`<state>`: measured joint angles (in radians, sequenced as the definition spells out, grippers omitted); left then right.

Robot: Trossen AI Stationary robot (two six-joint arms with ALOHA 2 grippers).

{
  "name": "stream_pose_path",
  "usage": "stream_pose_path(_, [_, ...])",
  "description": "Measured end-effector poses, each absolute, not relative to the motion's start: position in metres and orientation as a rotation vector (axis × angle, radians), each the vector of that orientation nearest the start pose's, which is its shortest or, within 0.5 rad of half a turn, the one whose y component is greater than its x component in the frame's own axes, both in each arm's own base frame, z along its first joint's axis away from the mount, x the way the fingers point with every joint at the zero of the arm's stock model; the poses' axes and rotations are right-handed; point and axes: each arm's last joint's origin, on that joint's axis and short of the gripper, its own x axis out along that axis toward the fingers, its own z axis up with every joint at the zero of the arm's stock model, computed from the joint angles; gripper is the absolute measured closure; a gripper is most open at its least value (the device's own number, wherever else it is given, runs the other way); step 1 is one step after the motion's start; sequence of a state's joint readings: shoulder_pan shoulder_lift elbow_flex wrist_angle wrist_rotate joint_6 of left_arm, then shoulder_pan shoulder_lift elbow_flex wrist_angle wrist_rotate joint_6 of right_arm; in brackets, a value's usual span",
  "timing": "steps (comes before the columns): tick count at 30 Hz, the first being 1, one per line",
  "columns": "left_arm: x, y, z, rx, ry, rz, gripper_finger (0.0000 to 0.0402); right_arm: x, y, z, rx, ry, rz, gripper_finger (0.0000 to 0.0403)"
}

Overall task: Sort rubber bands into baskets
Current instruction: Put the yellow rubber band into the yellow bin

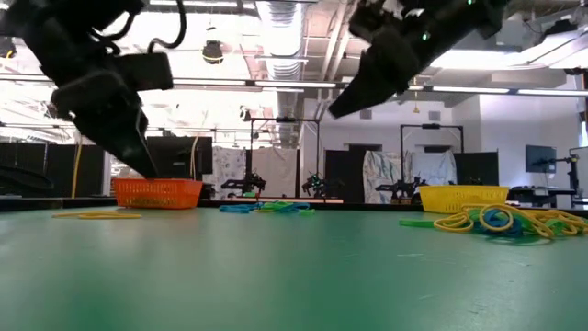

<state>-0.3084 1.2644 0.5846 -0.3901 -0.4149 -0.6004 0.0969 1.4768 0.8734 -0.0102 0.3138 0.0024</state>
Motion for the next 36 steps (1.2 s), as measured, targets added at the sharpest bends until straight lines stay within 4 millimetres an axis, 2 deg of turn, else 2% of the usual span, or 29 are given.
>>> stream_pose_path(5, [0.183,-0.048,0.179,-0.297,0.959,0.481,0.0205,0.323,0.035,0.196,-0.154,0.632,-0.169,0.0179])
stream_pose_path(10, [0.162,-0.042,0.177,-0.358,1.069,0.637,0.0205,0.331,0.048,0.175,-0.181,0.653,-0.125,0.0179])
stream_pose_path(13, [0.157,-0.040,0.175,-0.378,1.095,0.693,0.0205,0.334,0.055,0.169,-0.210,0.651,-0.080,0.0179])
stream_pose_path(21, [0.158,-0.038,0.175,-0.385,1.043,0.744,0.0205,0.336,0.057,0.168,-0.218,0.627,-0.067,0.0179])
stream_pose_path(28, [0.148,-0.031,0.140,-0.479,1.075,0.723,0.0200,0.336,0.062,0.169,-0.220,0.614,-0.045,0.0179])
stream_pose_path(36, [0.146,-0.031,0.132,-0.526,1.029,0.723,0.0164,0.337,0.063,0.171,-0.220,0.593,-0.041,0.0179])
